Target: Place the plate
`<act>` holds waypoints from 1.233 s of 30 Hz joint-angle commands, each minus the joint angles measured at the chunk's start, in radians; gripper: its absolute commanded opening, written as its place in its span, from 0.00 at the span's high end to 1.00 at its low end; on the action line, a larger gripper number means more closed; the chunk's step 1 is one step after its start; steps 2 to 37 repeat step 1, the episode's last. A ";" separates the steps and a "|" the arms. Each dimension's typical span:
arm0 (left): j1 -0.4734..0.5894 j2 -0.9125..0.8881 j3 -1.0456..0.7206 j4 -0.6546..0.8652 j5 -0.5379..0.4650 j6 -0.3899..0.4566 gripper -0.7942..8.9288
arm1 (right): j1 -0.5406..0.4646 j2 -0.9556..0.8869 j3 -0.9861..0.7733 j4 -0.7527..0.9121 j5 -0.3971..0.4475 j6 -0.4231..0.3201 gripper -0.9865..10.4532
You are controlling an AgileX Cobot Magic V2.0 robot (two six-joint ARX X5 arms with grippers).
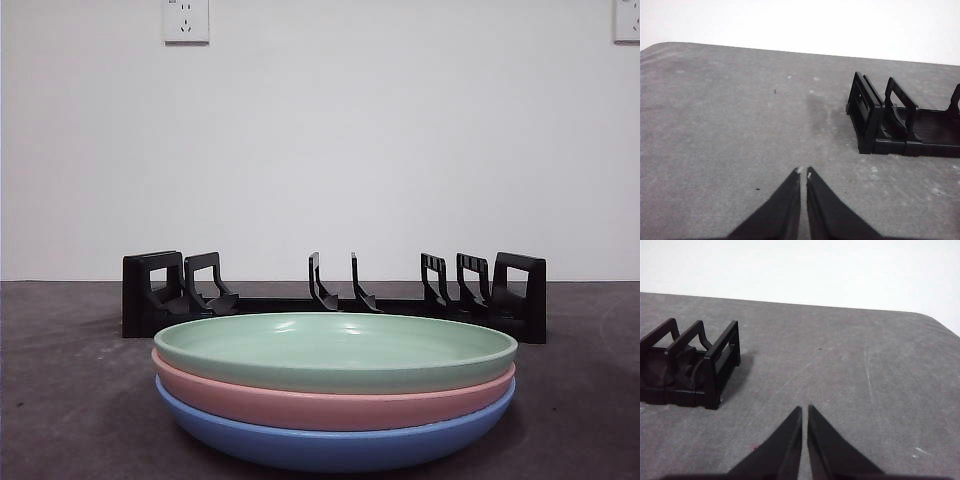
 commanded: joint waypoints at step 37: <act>0.002 -0.001 -0.019 -0.009 -0.003 0.006 0.90 | 0.001 -0.003 -0.005 0.013 0.004 -0.005 0.90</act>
